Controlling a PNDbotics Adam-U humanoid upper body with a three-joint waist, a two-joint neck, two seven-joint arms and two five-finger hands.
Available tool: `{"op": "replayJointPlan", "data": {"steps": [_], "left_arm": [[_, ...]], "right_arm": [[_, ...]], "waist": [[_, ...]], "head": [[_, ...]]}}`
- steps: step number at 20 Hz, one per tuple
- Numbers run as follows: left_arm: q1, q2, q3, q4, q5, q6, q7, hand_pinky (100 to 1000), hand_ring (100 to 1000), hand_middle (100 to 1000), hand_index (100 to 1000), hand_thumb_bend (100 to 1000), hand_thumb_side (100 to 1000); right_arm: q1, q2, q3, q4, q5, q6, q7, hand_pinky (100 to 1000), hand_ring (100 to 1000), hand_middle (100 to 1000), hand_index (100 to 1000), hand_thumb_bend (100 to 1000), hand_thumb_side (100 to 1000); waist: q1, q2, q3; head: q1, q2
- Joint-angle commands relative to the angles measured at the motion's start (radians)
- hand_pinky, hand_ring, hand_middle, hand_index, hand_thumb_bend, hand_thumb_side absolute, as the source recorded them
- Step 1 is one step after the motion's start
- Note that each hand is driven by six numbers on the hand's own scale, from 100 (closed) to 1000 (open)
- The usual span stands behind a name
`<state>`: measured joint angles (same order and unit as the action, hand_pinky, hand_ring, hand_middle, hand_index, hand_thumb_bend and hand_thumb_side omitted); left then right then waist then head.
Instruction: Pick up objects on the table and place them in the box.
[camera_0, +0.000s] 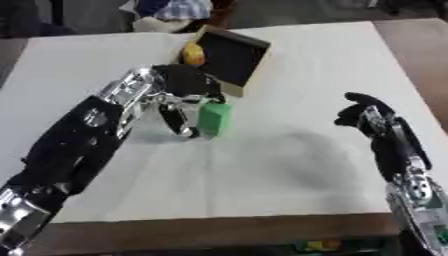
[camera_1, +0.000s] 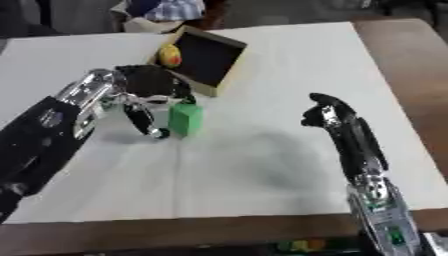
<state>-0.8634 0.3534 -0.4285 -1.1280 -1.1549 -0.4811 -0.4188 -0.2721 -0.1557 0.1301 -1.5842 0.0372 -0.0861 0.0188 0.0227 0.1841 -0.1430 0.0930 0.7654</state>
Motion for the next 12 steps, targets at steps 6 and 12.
{"op": "replayJointPlan", "data": {"steps": [6, 12], "left_arm": [[-0.024, 0.009, 0.019, -0.031, 0.027, 0.038, 0.117, 682, 577, 590, 753, 261, 129], [-0.048, 0.029, 0.043, -0.064, 0.033, 0.075, 0.150, 683, 581, 594, 759, 305, 122]], "right_arm": [[-0.010, -0.006, -0.002, -0.010, -0.004, 0.002, -0.002, 730, 597, 552, 808, 100, 853], [-0.010, -0.007, -0.001, -0.009, -0.003, 0.003, -0.002, 730, 597, 551, 808, 100, 863]], "waist": [[-0.011, -0.030, -0.001], [-0.011, -0.030, -0.002]], "head": [[-0.003, 0.005], [-0.004, 0.005]]}}
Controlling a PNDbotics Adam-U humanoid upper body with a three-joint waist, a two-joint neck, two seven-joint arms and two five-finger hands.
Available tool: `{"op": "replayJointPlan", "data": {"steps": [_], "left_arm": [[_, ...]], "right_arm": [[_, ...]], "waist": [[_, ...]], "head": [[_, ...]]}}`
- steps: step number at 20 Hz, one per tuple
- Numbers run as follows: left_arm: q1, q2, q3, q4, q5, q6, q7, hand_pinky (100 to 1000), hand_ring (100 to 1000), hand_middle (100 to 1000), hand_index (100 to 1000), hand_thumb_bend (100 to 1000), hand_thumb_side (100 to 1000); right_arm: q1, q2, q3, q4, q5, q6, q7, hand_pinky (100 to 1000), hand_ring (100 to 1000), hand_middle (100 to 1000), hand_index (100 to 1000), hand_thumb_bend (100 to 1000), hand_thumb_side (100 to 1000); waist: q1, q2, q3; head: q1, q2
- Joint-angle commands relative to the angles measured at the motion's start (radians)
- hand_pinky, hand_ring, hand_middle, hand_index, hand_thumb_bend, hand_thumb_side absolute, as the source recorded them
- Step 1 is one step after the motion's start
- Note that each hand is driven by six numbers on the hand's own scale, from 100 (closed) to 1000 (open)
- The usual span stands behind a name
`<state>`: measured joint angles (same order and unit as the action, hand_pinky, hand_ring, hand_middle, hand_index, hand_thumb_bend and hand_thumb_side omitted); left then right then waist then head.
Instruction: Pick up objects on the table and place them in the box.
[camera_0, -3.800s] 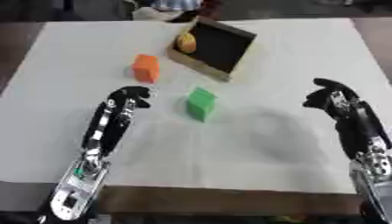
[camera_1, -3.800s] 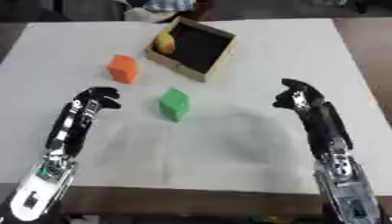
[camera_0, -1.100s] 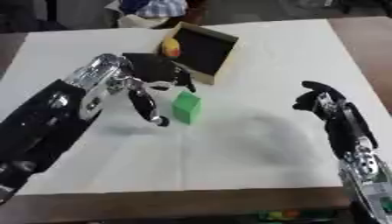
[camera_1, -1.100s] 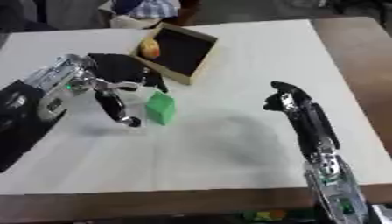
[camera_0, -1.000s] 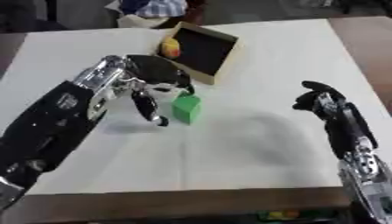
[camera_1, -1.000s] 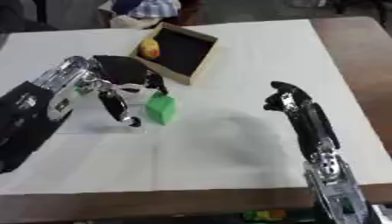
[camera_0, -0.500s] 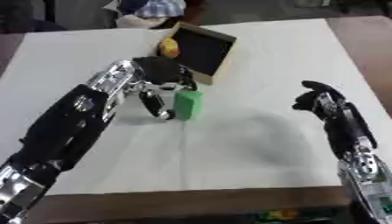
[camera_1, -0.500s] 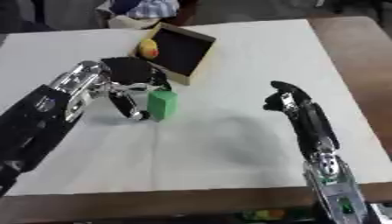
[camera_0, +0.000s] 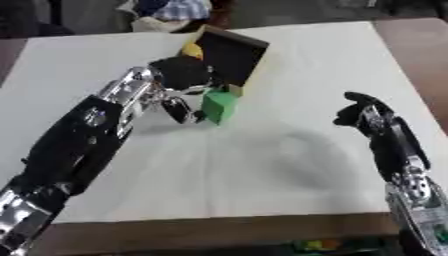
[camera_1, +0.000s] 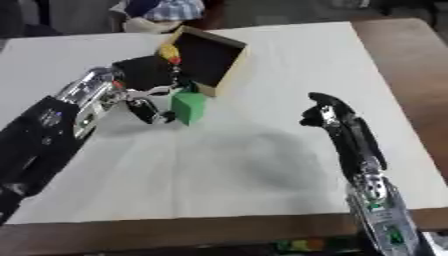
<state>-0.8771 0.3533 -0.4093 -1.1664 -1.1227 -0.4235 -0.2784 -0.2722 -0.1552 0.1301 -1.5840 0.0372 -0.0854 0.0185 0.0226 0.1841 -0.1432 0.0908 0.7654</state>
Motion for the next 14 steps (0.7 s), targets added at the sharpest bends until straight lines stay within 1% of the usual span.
{"op": "replayJointPlan", "data": {"steps": [1, 5, 6, 8, 11, 14], "left_arm": [[-0.046, 0.025, 0.032, -0.019, -0.014, 0.030, 0.010, 683, 581, 595, 760, 311, 121], [-0.102, -0.014, 0.075, 0.061, -0.086, 0.082, 0.036, 685, 588, 605, 776, 334, 116], [-0.117, -0.024, 0.086, 0.083, -0.108, 0.094, 0.049, 688, 596, 616, 784, 356, 114], [-0.141, -0.045, 0.107, 0.132, -0.157, 0.115, 0.079, 694, 612, 640, 805, 372, 114], [-0.165, -0.077, 0.140, 0.208, -0.226, 0.140, 0.123, 699, 624, 661, 819, 376, 120], [-0.177, -0.102, 0.174, 0.271, -0.279, 0.174, 0.169, 705, 633, 679, 854, 388, 116]], "right_arm": [[-0.011, -0.007, 0.000, -0.009, -0.003, 0.003, -0.001, 730, 597, 551, 808, 100, 864], [-0.012, -0.003, 0.007, -0.009, -0.003, 0.003, 0.005, 730, 597, 551, 808, 100, 868], [-0.013, -0.002, 0.009, -0.009, -0.003, 0.003, 0.007, 730, 597, 551, 808, 100, 869], [-0.015, 0.000, 0.011, -0.009, -0.004, 0.004, 0.010, 730, 597, 551, 808, 100, 871], [-0.017, 0.002, 0.015, -0.008, -0.005, 0.005, 0.014, 730, 597, 551, 807, 100, 881], [-0.016, 0.002, 0.018, -0.008, -0.006, 0.006, 0.016, 730, 597, 551, 807, 100, 887]], "waist": [[-0.011, -0.030, -0.002], [-0.011, -0.029, -0.014], [-0.011, -0.029, -0.019], [-0.011, -0.028, -0.030], [-0.009, -0.025, -0.044], [-0.005, -0.025, -0.057]], "head": [[0.000, 0.005], [0.005, 0.005], [0.008, 0.005], [0.016, 0.005], [0.023, 0.005], [0.029, 0.005]]}}
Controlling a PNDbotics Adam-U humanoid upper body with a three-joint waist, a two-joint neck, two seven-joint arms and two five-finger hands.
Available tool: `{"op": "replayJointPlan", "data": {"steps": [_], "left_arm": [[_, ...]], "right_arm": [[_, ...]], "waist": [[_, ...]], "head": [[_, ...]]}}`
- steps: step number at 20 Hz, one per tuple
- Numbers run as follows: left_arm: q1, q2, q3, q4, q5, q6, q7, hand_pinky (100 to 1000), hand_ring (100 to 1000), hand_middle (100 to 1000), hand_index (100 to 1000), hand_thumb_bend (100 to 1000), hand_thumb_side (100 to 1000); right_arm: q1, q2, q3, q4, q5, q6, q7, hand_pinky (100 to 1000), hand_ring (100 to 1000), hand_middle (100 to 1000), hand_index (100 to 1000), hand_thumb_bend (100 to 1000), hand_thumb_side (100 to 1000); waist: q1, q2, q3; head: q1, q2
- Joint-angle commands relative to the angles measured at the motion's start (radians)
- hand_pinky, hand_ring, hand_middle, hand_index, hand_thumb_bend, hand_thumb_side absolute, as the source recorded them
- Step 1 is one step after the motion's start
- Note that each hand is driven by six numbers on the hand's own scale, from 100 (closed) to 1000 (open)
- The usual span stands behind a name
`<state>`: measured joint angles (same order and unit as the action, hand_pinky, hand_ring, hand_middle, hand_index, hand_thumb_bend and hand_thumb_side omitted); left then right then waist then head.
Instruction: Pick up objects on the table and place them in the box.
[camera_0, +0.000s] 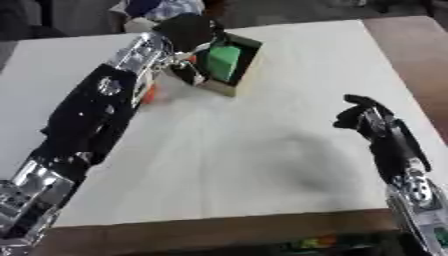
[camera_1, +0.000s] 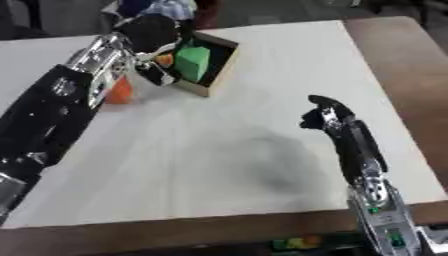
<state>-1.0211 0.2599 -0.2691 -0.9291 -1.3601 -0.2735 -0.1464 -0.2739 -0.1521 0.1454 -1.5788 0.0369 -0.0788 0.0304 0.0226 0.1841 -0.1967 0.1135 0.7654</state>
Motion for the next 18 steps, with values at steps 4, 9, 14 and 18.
{"op": "replayJointPlan", "data": {"steps": [4, 9, 14, 18], "left_arm": [[-0.043, -0.023, 0.064, 0.086, -0.100, 0.077, 0.097, 724, 670, 728, 907, 467, 131], [-0.047, -0.013, 0.081, 0.096, -0.117, 0.106, 0.125, 766, 738, 809, 953, 615, 424], [-0.048, 0.031, 0.069, 0.049, -0.039, 0.060, 0.081, 764, 717, 784, 917, 522, 344], [-0.045, 0.125, 0.038, -0.048, 0.125, -0.036, -0.078, 771, 726, 788, 913, 506, 386]], "right_arm": [[-0.013, 0.001, 0.005, -0.015, -0.007, 0.000, 0.006, 730, 597, 551, 807, 100, 887], [-0.010, 0.000, 0.004, -0.016, -0.007, 0.000, 0.004, 730, 596, 551, 807, 100, 889], [-0.009, -0.001, 0.000, -0.017, -0.005, 0.001, 0.001, 729, 596, 550, 807, 100, 889], [-0.006, -0.007, -0.005, -0.014, -0.004, 0.002, -0.005, 729, 596, 550, 807, 100, 894]], "waist": [[-0.001, -0.025, -0.018], [0.005, -0.026, -0.025], [0.005, -0.027, -0.017], [0.006, -0.029, 0.001]], "head": [[0.012, 0.005], [0.009, 0.005], [0.003, 0.005], [-0.008, 0.005]]}}
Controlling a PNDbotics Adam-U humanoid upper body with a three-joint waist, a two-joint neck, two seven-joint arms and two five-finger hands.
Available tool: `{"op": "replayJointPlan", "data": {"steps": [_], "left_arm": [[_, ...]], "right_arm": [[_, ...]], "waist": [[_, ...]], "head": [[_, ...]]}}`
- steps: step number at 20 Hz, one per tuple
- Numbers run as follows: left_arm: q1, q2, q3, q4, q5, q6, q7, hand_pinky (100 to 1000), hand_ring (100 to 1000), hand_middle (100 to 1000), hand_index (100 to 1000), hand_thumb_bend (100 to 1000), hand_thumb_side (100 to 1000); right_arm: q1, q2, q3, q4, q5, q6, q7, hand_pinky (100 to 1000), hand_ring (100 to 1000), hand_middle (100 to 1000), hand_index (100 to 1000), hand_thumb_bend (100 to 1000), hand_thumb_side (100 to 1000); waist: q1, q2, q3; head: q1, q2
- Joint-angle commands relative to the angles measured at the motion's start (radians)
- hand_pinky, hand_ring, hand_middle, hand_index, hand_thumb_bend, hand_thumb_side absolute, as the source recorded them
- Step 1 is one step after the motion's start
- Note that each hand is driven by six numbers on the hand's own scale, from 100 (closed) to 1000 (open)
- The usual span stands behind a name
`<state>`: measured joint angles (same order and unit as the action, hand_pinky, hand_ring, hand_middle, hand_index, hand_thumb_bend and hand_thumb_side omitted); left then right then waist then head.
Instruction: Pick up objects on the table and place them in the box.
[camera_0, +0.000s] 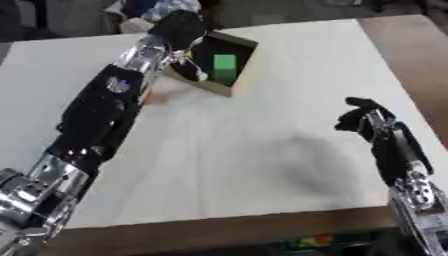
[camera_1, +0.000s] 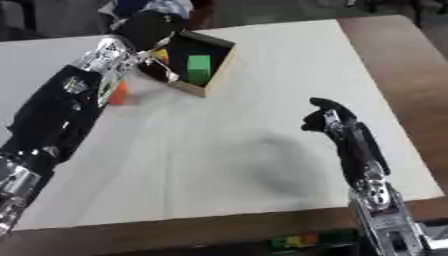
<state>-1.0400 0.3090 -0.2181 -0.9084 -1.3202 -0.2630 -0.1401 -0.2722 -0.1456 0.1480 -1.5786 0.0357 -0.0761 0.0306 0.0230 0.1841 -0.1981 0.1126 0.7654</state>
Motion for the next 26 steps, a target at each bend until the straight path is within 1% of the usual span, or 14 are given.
{"op": "replayJointPlan", "data": {"steps": [1, 3, 5, 6, 9, 11, 15, 19, 22, 23, 26], "left_arm": [[-0.024, 0.103, -0.017, -0.094, 0.120, -0.061, -0.133, 770, 725, 787, 913, 505, 391], [-0.015, 0.149, -0.015, -0.130, 0.176, -0.070, -0.220, 765, 718, 775, 908, 492, 409], [0.001, 0.182, -0.003, -0.136, 0.218, -0.062, -0.295, 759, 707, 765, 903, 481, 436], [0.006, 0.193, 0.002, -0.135, 0.234, -0.058, -0.324, 759, 707, 765, 903, 481, 436], [0.031, 0.220, 0.009, -0.111, 0.263, -0.062, -0.392, 754, 705, 760, 894, 482, 476], [0.048, 0.233, 0.016, -0.088, 0.265, -0.066, -0.418, 754, 707, 762, 893, 493, 489], [0.072, 0.241, 0.021, -0.046, 0.239, -0.073, -0.440, 756, 717, 772, 894, 532, 523], [0.086, 0.235, 0.023, -0.010, 0.206, -0.087, -0.447, 754, 719, 772, 893, 553, 525], [0.089, 0.228, 0.026, 0.004, 0.175, -0.092, -0.435, 751, 717, 770, 886, 568, 491], [0.089, 0.225, 0.026, 0.006, 0.163, -0.090, -0.425, 749, 716, 769, 882, 573, 466], [0.090, 0.216, 0.030, 0.012, 0.121, -0.074, -0.376, 746, 714, 768, 882, 565, 424]], "right_arm": [[-0.007, -0.015, -0.008, -0.013, -0.003, -0.001, -0.006, 729, 596, 550, 807, 100, 893], [-0.007, -0.017, -0.010, -0.013, -0.002, -0.001, -0.008, 729, 596, 550, 807, 100, 890], [-0.006, -0.019, -0.012, -0.012, -0.001, -0.001, -0.009, 729, 596, 550, 807, 100, 891], [-0.005, -0.019, -0.012, -0.011, 0.000, -0.001, -0.009, 729, 596, 550, 807, 100, 891], [-0.004, -0.020, -0.015, -0.012, 0.001, -0.002, -0.012, 729, 596, 550, 807, 100, 887], [-0.003, -0.021, -0.016, -0.011, 0.002, -0.001, -0.013, 729, 596, 550, 807, 100, 889], [-0.002, -0.023, -0.018, -0.011, 0.002, -0.001, -0.014, 729, 596, 550, 807, 100, 889], [-0.003, -0.022, -0.018, -0.011, 0.002, -0.001, -0.013, 730, 596, 550, 807, 100, 892], [-0.003, -0.022, -0.018, -0.010, 0.002, 0.000, -0.014, 730, 596, 550, 807, 100, 896], [-0.003, -0.022, -0.018, -0.010, 0.001, 0.000, -0.013, 730, 596, 550, 807, 100, 897], [-0.004, -0.022, -0.017, -0.010, 0.001, 0.000, -0.013, 729, 596, 550, 807, 100, 899]], "waist": [[0.006, -0.029, 0.008], [0.007, -0.030, 0.016], [0.006, -0.032, 0.023], [0.006, -0.032, 0.024], [0.007, -0.034, 0.030], [0.007, -0.034, 0.032], [0.008, -0.034, 0.034], [0.006, -0.034, 0.034], [0.005, -0.034, 0.034], [0.005, -0.033, 0.034], [0.005, -0.032, 0.034]], "head": [[-0.010, 0.005], [-0.014, 0.005], [-0.019, 0.005], [-0.019, 0.005], [-0.025, 0.005], [-0.029, 0.005], [-0.034, 0.005], [-0.035, 0.005], [-0.035, 0.005], [-0.035, 0.005], [-0.036, 0.005]]}}
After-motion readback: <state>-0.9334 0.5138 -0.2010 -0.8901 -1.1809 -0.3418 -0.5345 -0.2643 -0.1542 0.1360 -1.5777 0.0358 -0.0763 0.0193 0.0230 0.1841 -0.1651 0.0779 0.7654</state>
